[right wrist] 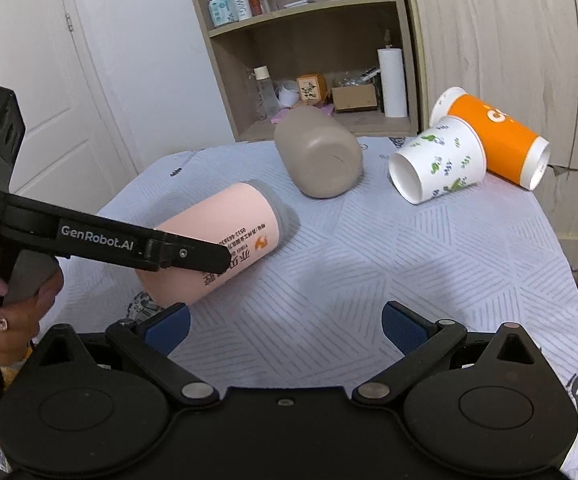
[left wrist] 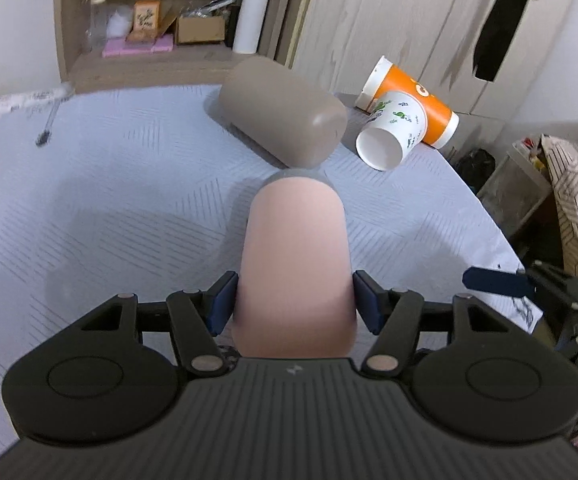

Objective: Flip cup upright
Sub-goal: 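Close the left gripper around the pink bottle's bottom end, then rotate the left tool to tilt the pink bottle upright, lid up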

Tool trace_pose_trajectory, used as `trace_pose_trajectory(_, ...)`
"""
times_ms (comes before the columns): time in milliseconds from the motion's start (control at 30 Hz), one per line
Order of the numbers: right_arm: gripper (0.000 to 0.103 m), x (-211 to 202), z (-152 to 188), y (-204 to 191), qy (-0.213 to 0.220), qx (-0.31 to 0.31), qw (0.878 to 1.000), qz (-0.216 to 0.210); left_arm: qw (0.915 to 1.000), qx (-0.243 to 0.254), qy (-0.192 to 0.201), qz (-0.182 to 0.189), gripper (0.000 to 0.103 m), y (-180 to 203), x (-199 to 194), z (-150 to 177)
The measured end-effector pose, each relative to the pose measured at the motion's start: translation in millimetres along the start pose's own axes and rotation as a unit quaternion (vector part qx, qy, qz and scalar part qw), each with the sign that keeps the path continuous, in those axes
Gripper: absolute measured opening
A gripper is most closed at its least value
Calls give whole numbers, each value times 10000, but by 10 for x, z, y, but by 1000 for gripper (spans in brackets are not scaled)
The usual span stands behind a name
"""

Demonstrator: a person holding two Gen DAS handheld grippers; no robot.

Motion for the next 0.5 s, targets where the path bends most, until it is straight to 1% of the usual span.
trace_pose_trajectory(100,103,15,32,22,-25,52,10000,-32,9999,-70,-97,-62,61,28,85,29)
trace_pose_trajectory(167,103,42,59,14,-94,31,9999,-24,9999,64,-75,-75,61,54,103,42)
trace_pose_trajectory(267,103,63,48,11,-112,31,9999,-55,9998,97,-157,-92,62,70,124,54)
trace_pose_trajectory(300,103,64,45,-3,-107,33,9999,-93,9997,93,-184,-108,63,60,120,54)
trace_pose_trajectory(367,103,66,37,-47,-115,59,9996,-245,9997,104,-212,-48,71,52,103,17)
trace_pose_trajectory(400,103,63,30,-78,-111,101,9991,-399,9997,112,-195,22,75,50,76,-2)
trace_pose_trajectory(500,103,61,-15,-158,-118,294,9959,-851,9997,39,-170,193,77,9,-12,-66)
Point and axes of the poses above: each gripper's, at about its wrist camera, not at the fingertips, and x roughly the way its jaws point, y to its right, z to its underside, the point moved 10 cm from there along x, roughly the way its jaws point, and after that the axes turned 10 degrees about -x, right-handed, at the moved point
